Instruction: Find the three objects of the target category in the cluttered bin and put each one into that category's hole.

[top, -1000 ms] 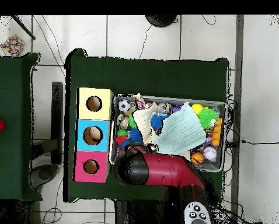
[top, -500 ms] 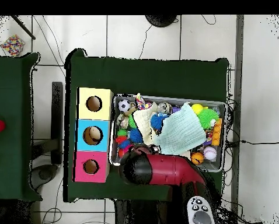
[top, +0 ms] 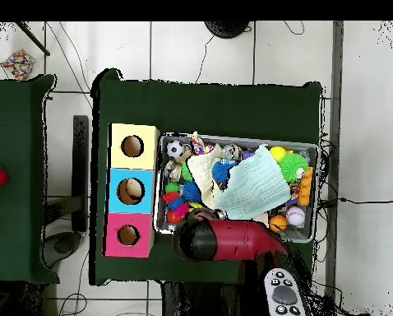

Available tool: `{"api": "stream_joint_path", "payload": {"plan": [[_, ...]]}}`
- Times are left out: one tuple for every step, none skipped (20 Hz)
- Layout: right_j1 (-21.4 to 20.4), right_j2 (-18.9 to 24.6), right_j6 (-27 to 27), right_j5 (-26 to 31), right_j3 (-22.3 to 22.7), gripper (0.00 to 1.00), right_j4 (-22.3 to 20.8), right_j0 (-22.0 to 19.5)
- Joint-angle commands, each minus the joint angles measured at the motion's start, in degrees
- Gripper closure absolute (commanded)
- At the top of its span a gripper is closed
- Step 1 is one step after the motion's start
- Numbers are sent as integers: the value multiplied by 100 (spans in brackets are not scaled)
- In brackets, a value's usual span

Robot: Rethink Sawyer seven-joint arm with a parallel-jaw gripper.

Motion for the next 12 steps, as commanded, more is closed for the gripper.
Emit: {"api": "stream_joint_path", "payload": {"plan": [[328, 219, 350, -342, -437, 0, -450, 120], [295, 115, 364, -257, -495, 0, -488, 229], [276, 18, 381, -174, -557, 0, -523, 332], [245, 21, 346, -97, -587, 0, -537, 344], [243, 54, 325, -67, -596, 0, -534, 324], [249, 84, 316, -28, -619, 0, -521, 310], [245, 139, 307, -17, -608, 0, -509, 269], [229, 203, 312, 17, -601, 0, -457, 228], [180, 237, 327, 61, -575, 0, -411, 214], [102, 252, 348, 113, -538, 0, -362, 219], [10, 248, 355, 185, -522, 0, -328, 253], [-71, 261, 343, 233, -505, 0, -311, 277]]}}
